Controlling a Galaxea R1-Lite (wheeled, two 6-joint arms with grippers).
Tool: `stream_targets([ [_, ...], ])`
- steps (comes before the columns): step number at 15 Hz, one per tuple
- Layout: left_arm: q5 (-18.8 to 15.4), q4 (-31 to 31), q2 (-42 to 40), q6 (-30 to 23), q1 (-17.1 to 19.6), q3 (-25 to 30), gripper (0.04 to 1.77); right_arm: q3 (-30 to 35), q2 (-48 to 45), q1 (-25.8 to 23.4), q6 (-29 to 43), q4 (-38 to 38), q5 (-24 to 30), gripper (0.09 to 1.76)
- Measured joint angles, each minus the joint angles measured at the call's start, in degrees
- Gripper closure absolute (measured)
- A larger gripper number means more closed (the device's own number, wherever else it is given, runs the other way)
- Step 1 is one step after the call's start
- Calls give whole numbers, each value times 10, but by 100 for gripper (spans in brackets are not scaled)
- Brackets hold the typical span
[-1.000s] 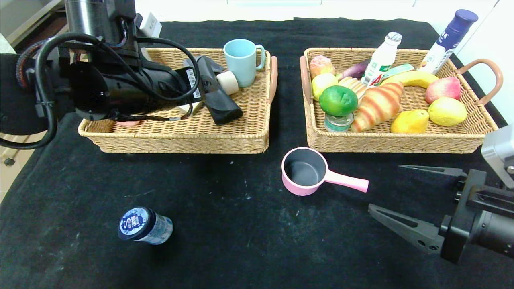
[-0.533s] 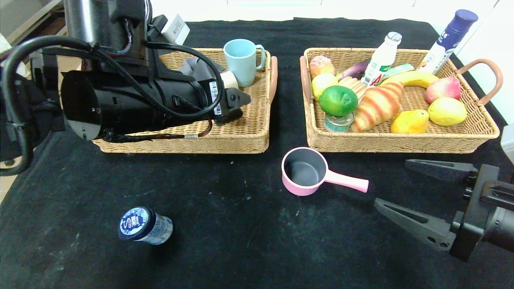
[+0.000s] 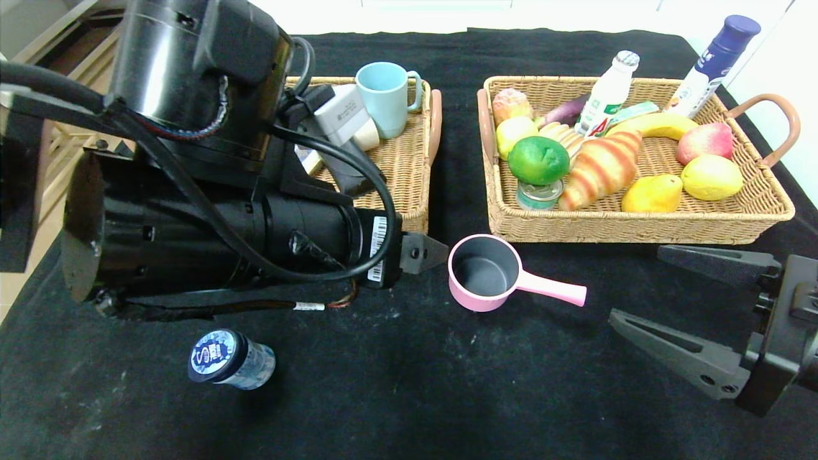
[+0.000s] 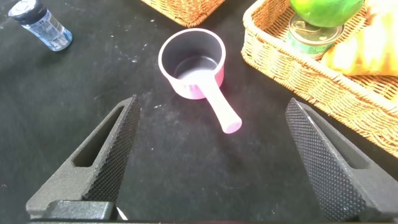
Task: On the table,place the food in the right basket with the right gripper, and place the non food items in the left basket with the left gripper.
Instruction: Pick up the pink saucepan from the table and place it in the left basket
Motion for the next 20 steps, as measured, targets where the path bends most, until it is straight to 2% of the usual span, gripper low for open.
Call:
stream_targets([
  [4, 52, 13, 44, -4, -33, -43, 11, -9, -13, -19, 1, 5, 6, 14],
  [6, 65, 48, 69, -6, -41, -83, 11, -12, -22, -24, 1, 6, 7, 14],
  [9, 107, 86, 114, -20, -49, -144, 11, -13, -32, -25, 1, 6, 8, 14],
  [15, 117, 87, 174, -23, -58, -195, 10, -9, -40, -23, 0, 6, 7, 14],
  [20, 118, 85, 199, -34, -53, -202, 10, -8, -40, -22, -2, 6, 7, 14],
])
